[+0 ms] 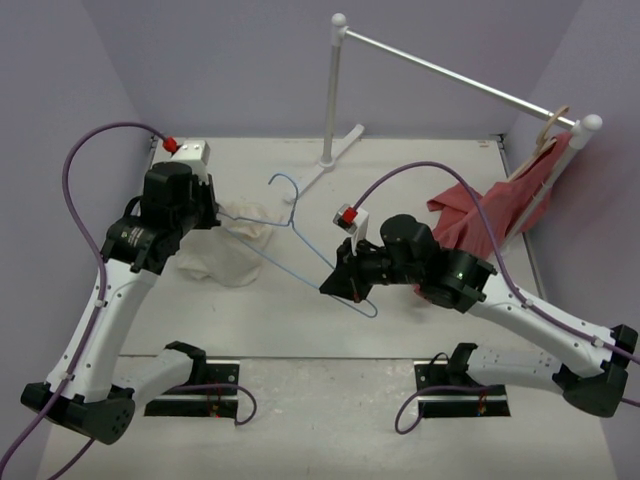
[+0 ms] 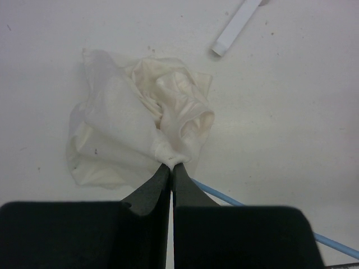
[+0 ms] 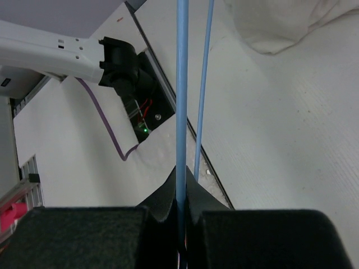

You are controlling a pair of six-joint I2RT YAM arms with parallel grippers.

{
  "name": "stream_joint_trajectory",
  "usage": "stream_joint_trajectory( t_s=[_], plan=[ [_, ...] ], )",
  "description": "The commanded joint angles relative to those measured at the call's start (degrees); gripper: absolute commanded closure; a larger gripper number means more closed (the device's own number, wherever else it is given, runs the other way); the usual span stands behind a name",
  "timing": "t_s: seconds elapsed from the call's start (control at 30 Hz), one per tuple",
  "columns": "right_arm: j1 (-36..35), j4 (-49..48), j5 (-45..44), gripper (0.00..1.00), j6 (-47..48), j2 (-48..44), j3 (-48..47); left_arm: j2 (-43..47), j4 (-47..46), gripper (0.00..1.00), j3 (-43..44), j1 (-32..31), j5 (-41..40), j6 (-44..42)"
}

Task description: Place the t-shirt on the hanger

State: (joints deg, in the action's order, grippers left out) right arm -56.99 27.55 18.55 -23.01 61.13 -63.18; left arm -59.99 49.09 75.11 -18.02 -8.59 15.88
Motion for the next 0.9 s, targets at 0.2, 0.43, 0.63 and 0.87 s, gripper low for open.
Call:
stream_joint_trajectory(
  t_s=[0.2,0.43,0.63,0.87],
  plan=[
    [-0.40,-12.34,-10.72,1.00,1.48,6.99,-5.55,0.66,-1.02,1.00,5.57,-0.17,6.74,0.03],
    [-0.66,-21.98,-13.38,1.00,0.20,5.63,-7.04,-5.77,5.82,1.00,25.73,-0.17,15.50,-1.89],
    [-1.10,-29.04,-8.02,1.00,2.35,6.06,-5.01,-9.85,5.50,1.00,24.55,-1.66,27.09,-3.37],
    [-1.02,-33.66,-13.67,1.00,2.05,6.76,3.55,-4.76,-1.73,1.00,9.48,-5.12,31.50,-3.58]
  ],
)
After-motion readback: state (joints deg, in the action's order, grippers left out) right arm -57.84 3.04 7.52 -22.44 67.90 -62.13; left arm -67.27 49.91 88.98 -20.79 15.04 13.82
